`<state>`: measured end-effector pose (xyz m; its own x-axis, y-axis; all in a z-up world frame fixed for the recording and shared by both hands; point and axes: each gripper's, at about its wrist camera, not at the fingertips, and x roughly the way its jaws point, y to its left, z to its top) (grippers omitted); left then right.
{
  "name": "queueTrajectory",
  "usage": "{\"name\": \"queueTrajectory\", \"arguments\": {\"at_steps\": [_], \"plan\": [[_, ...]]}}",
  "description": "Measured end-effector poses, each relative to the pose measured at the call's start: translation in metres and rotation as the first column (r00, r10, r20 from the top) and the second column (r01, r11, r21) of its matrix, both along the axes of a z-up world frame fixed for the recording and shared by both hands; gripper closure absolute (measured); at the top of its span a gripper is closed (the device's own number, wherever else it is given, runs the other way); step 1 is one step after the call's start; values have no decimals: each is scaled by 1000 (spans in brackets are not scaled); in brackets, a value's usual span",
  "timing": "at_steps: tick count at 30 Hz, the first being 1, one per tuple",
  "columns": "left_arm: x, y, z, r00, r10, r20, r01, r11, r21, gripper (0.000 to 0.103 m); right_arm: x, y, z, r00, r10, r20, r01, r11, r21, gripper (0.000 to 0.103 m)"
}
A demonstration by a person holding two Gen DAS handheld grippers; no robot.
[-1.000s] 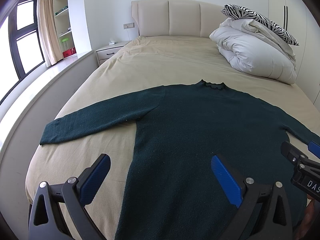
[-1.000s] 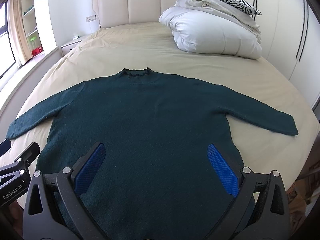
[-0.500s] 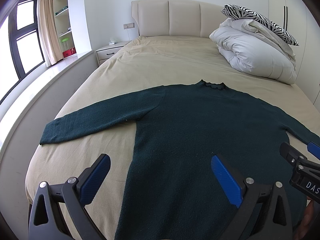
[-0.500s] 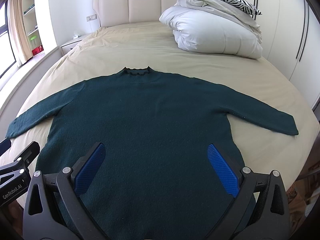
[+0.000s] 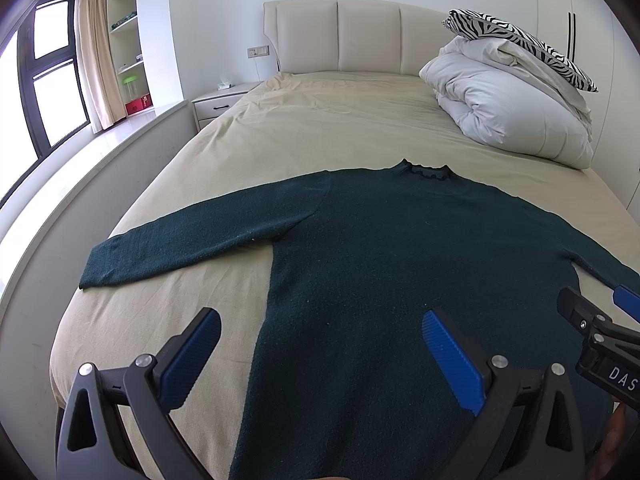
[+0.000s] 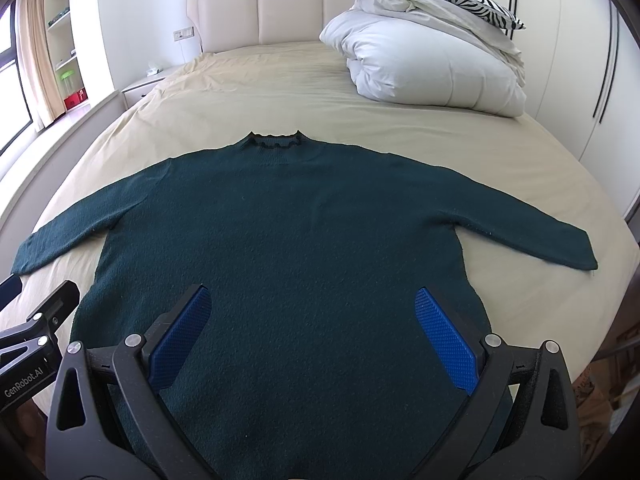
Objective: Fold small clothes
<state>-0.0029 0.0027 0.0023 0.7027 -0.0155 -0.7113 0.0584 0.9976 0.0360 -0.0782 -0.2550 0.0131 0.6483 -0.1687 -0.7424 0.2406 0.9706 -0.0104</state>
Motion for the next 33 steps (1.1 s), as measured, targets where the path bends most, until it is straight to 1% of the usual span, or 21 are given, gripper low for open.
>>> {"name": "queueTrajectory", "arguments": {"at_steps": [7,13,17,22,24,26,28,30,31,32,33], "plan": [[0,0,0,1000,2,0,-2,1000,-1,0,1,1,-1,1000,3,-4,-3,1000,-2,0],[1,4,6,1000,14,2,-14,1000,-6,0,2,1,-1,1000,3,-7,-3,1000,-2,0],[-1,10,7,1000,21,9,-21,999,-32,0,2,1,-1,1000,4,-9,-4,1000,-2,0],[-6,32,8,999,33,30,-30,996,-84,0,3,1,-2,1000,8,-15,-8,1000,-3,0],[-6,50,7,999,45,18,-42,988,-146,0,5,0,-2,1000,11,-20,-11,1000,2,0],[-2,68,4,998,70,0,-68,976,-207,0,6,-1,-3,1000,17,-25,-17,1000,7,0],[2,84,0,997,71,-26,-76,963,-260,0,9,0,-3,999,25,-29,-25,1000,6,0],[6,103,-6,996,58,-71,-79,935,-347,0,13,1,-4,999,38,-36,-38,999,1,0],[7,112,-9,995,61,-81,-87,920,-382,0,15,1,-4,998,47,-36,-47,999,2,0],[6,120,-11,994,79,-80,-104,914,-393,0,16,1,-4,998,59,-36,-59,998,4,0],[5,127,-13,992,102,-73,-123,913,-388,0,19,2,-3,997,71,-36,-71,997,6,0]]}}
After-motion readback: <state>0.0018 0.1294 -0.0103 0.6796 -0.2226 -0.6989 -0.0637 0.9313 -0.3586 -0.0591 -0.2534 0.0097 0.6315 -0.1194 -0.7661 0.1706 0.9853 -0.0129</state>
